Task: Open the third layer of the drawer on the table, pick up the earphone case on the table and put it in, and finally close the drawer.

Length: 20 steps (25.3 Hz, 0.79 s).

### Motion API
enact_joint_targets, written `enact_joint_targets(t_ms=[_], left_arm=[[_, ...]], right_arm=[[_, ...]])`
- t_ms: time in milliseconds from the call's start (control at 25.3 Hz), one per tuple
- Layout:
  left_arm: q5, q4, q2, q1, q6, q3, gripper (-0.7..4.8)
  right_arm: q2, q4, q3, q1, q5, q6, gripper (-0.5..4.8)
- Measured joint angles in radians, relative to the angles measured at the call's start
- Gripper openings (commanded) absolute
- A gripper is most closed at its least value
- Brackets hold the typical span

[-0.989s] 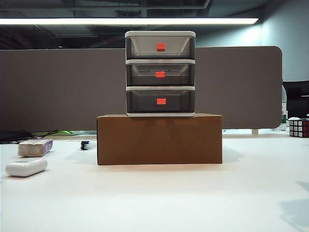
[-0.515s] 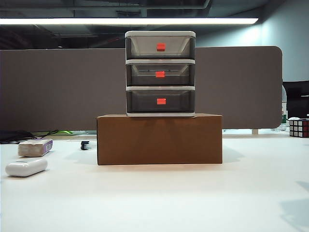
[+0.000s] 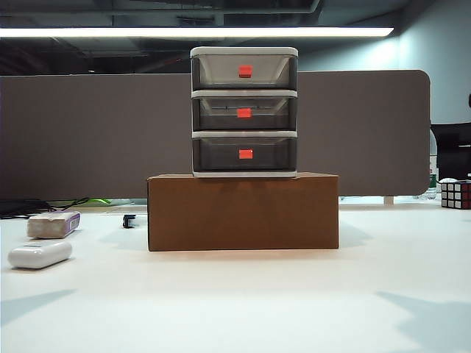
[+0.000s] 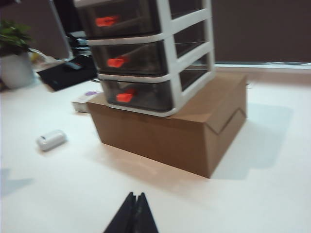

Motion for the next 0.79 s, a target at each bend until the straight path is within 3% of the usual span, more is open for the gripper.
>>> enact_joint_targets(t_ms=[119,277,435,554,673,792], left_arm=[[0.0,0.018,0.0,-0.05,-0.067,0.0,0.33],[-0.058,0.009,0.0,-0.169,-0.075,0.0,0.25],[-0.238,0.01,0.0,-0.343,-0.069,0.0,0.33],[-0.504,0.018,0.026,-0.566,-0.009,0.0,0.68],[-0.674,0.069,0.105,-0.705,0.064,0.0,0.68],[-0.736,0.231,0.238,-0.745,0.109,0.001,0.68]], right_arm=[[0.0,0.021,0.0,0.0,-0.016,0.076,-0.06],[0.0,0.026,0.0,0.0,-0.076,0.159,-0.06],[0.0,0.029,0.0,0.037,-0.095,0.172,-0.06],[0.0,0.021,0.005,0.114,-0.05,0.173,-0.06],[0.003,-0.01,0.06,0.188,0.036,0.148,-0.06],[0.006,-0.063,0.114,0.242,0.126,0.097,-0.06]])
